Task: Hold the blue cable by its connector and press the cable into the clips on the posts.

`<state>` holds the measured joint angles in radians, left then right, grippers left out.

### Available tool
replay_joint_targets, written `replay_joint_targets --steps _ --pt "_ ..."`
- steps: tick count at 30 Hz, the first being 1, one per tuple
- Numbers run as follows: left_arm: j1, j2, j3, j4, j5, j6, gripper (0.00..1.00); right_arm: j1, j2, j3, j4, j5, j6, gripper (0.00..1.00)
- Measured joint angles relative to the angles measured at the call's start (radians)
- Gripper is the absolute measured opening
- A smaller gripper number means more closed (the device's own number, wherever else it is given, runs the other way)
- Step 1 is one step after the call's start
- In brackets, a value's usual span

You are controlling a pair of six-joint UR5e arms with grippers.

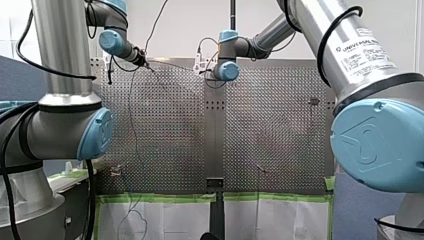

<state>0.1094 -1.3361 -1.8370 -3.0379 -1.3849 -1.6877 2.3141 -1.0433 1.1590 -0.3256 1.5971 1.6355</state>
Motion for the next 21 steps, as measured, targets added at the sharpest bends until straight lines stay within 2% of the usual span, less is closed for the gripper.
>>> replay_joint_targets --steps 8,21 --pt "0.000 -0.030 0.000 -0.006 0.000 0.017 0.98 0.001 0.000 0.000 0.000 0.000 0.000 0.00" --pt "0.002 -0.028 0.000 -0.008 -0.013 0.024 0.98 0.003 0.000 0.000 0.006 0.000 0.000 0.00"
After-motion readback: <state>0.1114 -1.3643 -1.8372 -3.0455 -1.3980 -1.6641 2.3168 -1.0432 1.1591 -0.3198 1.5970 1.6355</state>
